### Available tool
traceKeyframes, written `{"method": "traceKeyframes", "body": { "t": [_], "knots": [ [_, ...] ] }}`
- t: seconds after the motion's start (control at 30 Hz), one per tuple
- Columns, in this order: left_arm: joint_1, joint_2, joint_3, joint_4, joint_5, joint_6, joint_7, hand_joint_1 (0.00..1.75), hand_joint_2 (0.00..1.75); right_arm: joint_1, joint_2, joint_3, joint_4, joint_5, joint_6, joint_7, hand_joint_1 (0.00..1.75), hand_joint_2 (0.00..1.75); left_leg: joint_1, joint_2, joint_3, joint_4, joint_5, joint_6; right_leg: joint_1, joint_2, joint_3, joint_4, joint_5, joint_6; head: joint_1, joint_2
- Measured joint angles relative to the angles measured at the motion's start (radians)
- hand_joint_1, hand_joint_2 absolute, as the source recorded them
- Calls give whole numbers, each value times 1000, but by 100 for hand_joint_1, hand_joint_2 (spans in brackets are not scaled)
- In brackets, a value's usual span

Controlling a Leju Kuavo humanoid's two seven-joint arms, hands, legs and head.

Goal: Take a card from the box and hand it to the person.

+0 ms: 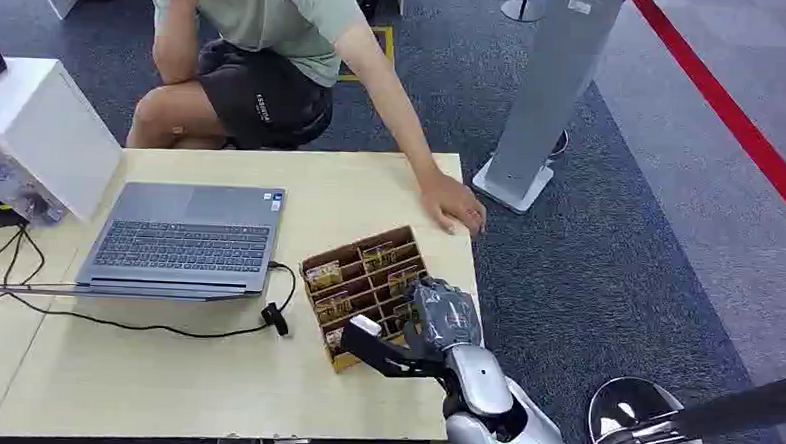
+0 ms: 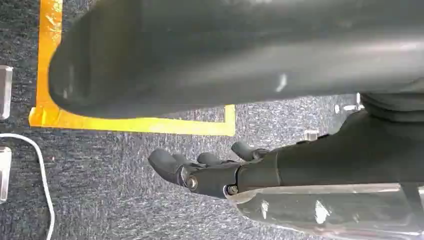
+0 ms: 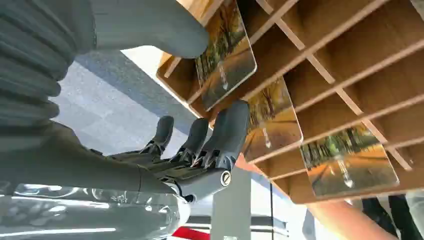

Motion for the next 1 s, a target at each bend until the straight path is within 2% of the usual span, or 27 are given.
{"method": "traceKeyframes", "body": {
  "t": [0.3,0.37,0.43,0.47,0.5,0.63,1.0],
  "knots": [
    [0,0,-8,0,3,0,0,0,0,-5,1,1,14,0,-1,0,79,175,0,0,1,0,0,0,0,0,0,0,0,0,0,0],
    [0,0,-8,0,3,0,0,0,0,-3,1,1,18,-1,0,0,96,175,0,0,1,0,0,0,0,0,0,0,0,0,0,0],
    [0,0,-8,0,3,0,0,0,0,-3,1,2,21,-1,0,0,103,175,0,0,0,0,0,0,0,0,0,0,0,0,0,0],
    [0,0,-8,0,3,0,0,0,0,-3,1,2,23,-1,-1,0,129,175,0,0,0,0,0,0,0,0,0,0,0,0,0,0],
    [0,0,-8,0,3,0,0,0,0,-3,1,2,25,-1,0,0,131,175,0,0,0,0,0,0,0,0,0,0,0,0,0,0],
    [0,0,-9,0,4,0,0,0,0,-4,1,2,29,-1,-1,0,126,175,0,0,0,0,0,0,0,0,0,0,0,0,0,0],
    [0,0,-9,0,11,0,0,0,0,-4,1,6,32,-7,-1,0,129,175,0,0,0,0,0,0,0,0,0,0,0,0,0,0]
  ]
}}
